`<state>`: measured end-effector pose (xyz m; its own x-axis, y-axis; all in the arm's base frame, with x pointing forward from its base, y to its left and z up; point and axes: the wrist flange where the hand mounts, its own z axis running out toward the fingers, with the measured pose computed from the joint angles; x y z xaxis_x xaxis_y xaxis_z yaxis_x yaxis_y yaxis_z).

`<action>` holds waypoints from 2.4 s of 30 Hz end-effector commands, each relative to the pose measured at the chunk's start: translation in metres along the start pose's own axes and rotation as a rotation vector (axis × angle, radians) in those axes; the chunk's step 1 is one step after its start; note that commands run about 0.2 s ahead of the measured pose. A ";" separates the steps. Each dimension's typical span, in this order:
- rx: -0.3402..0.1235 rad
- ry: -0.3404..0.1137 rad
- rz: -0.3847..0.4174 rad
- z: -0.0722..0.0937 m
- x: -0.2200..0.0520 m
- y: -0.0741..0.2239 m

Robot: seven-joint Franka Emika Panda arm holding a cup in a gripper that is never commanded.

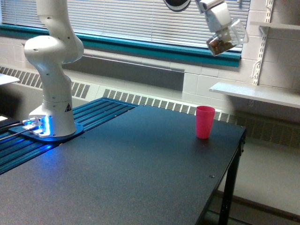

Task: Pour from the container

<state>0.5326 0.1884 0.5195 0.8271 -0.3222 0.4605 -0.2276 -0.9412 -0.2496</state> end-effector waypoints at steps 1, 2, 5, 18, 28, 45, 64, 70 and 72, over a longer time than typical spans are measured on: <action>-0.010 0.011 -0.040 -0.010 -0.024 -0.003; -0.018 0.003 -0.046 -0.009 -0.030 -0.005; -0.016 0.005 -0.038 -0.009 -0.037 0.001; -0.028 -0.029 -0.043 0.007 -0.075 0.014; -0.054 -0.067 -0.058 0.024 -0.099 0.024; -0.079 -0.132 -0.079 0.048 -0.133 0.035; -0.109 -0.219 -0.084 0.081 -0.165 0.052; -0.114 -0.237 -0.092 0.089 -0.170 0.053; -0.117 -0.246 -0.097 0.092 -0.173 0.054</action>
<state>0.4253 0.1981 0.3523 0.9390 -0.2293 0.2564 -0.2082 -0.9722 -0.1069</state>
